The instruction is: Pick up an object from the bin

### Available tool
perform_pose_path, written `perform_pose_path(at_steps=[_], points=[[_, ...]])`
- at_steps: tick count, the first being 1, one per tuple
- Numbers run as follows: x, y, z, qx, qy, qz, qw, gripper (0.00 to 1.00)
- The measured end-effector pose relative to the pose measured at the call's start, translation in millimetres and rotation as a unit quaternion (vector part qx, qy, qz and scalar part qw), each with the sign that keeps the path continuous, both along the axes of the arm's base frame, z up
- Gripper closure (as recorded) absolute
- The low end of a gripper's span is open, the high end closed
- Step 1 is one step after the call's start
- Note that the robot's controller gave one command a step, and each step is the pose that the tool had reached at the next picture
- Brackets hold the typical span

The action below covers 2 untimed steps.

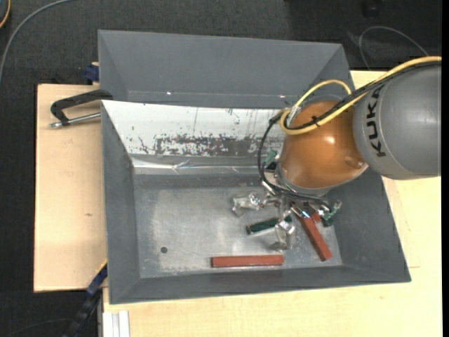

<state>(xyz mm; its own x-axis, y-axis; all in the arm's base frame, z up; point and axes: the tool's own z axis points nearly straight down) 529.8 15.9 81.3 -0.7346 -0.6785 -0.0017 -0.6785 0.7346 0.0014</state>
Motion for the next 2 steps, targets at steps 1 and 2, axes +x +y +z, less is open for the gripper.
perform_pose_path(at_steps=[1, 2], points=[[-0.2, -1.2, -0.4, 0.0, 0.0004, -0.001, 1.0, 1.0], [7.3, 14.0, 120.4, 0.0, -0.0067, 0.093, 0.9957, 1.0]])
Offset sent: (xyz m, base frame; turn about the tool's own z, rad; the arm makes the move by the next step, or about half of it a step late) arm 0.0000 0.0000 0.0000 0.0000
